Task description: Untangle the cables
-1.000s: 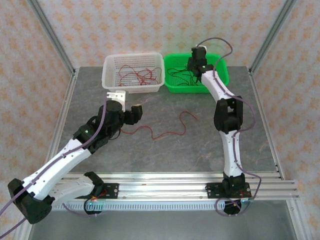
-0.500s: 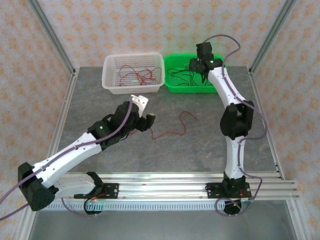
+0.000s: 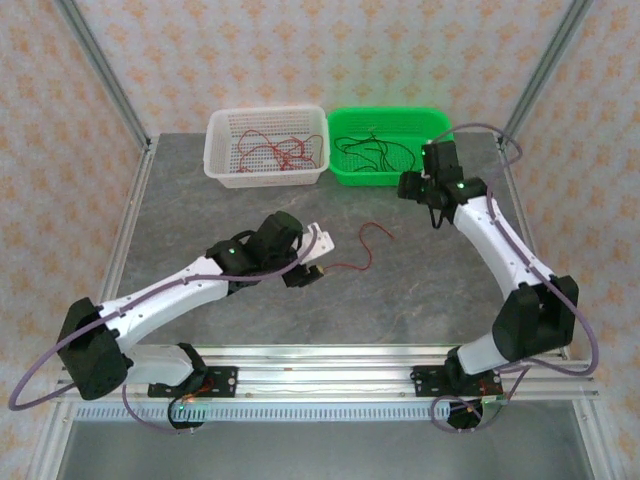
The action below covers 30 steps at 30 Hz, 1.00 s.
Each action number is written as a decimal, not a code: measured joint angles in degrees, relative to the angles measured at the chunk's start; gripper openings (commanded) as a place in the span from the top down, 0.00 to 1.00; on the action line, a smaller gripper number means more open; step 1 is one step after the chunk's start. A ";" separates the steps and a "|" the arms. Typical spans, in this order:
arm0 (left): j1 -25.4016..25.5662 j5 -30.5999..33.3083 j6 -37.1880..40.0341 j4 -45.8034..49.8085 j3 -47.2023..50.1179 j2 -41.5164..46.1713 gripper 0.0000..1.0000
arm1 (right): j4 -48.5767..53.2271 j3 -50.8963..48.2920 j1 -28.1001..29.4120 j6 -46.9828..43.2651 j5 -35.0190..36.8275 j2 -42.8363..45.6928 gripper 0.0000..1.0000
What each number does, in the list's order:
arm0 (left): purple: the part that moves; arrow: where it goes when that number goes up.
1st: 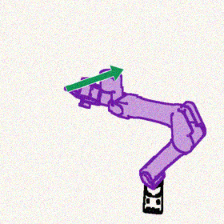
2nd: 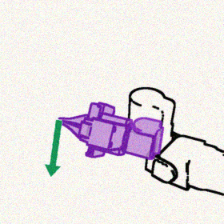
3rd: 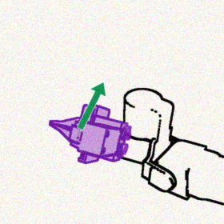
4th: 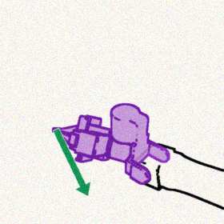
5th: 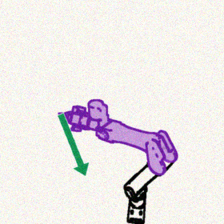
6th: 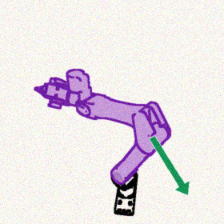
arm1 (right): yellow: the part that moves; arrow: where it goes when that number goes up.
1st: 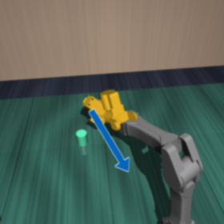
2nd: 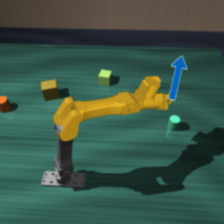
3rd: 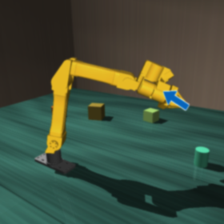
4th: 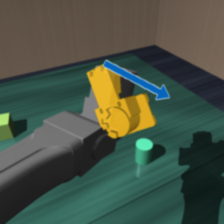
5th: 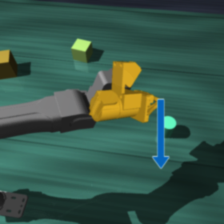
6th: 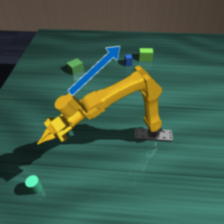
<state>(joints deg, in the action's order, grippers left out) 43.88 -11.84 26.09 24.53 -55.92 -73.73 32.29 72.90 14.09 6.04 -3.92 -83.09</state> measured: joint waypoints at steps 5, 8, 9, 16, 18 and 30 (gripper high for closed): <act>0.02 -3.21 6.80 1.84 -0.55 -6.64 0.33 | -0.92 -7.13 0.00 0.46 -0.76 5.16 0.33; 0.02 -3.13 8.98 3.39 -2.19 -13.53 0.33 | -1.42 -9.40 0.00 0.68 -0.94 8.00 0.33; 0.02 -2.82 9.42 3.56 -2.58 -15.47 0.33 | -1.68 -9.90 0.00 0.83 -1.03 8.79 0.33; 0.39 1.57 11.15 2.71 -3.41 -24.20 0.33 | -2.36 -12.81 0.00 0.85 -1.03 12.63 0.33; 0.39 2.56 11.52 1.86 -3.43 -25.16 0.33 | -2.38 -13.51 0.00 0.83 -1.03 13.46 0.33; -0.26 4.72 12.79 -1.57 -5.70 -29.29 0.43 | -2.45 -15.63 0.00 0.83 -0.79 16.52 0.33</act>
<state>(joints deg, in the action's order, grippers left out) 43.62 -7.11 38.87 22.96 -61.63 -103.02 29.85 57.28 14.09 6.87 -4.71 -66.57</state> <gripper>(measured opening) 0.618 0.669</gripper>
